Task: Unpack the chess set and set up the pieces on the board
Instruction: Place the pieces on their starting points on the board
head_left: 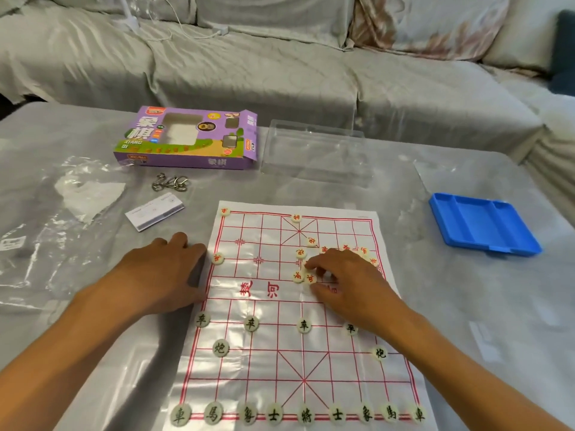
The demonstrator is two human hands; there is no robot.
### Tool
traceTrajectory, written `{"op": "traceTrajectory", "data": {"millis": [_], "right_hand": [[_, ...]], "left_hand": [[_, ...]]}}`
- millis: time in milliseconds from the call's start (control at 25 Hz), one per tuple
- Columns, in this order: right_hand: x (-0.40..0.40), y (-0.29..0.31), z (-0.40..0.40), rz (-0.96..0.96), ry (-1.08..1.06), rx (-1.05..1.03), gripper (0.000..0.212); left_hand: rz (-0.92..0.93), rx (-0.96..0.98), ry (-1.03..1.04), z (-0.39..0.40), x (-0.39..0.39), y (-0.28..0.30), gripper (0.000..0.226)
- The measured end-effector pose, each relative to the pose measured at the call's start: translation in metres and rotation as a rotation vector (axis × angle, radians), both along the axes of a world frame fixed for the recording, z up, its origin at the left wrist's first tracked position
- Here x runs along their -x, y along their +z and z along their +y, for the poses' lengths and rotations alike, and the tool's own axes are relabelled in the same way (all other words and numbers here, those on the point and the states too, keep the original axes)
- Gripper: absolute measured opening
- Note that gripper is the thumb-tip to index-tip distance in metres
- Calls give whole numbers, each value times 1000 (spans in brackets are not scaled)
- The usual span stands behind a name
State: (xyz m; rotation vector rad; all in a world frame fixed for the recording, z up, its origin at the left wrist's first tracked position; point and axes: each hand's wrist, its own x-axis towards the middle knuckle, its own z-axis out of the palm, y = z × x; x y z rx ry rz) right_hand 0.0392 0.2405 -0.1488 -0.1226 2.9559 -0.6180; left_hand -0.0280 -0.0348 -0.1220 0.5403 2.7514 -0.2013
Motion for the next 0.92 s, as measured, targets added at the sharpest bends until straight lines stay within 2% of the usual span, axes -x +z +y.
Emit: {"op": "traceTrajectory", "data": {"millis": [480,680,920], "right_hand": [[-2,-2,-5,8,-15,-10,23],[7,13,-35,104,-29,140,37],[41,-8,-74,156,-24,-33,38]], "left_hand": [[8,4,16,1,1,-2,72],[9,4,25,1,0,-1,72],[1,9,18,3,0,0,71]]}}
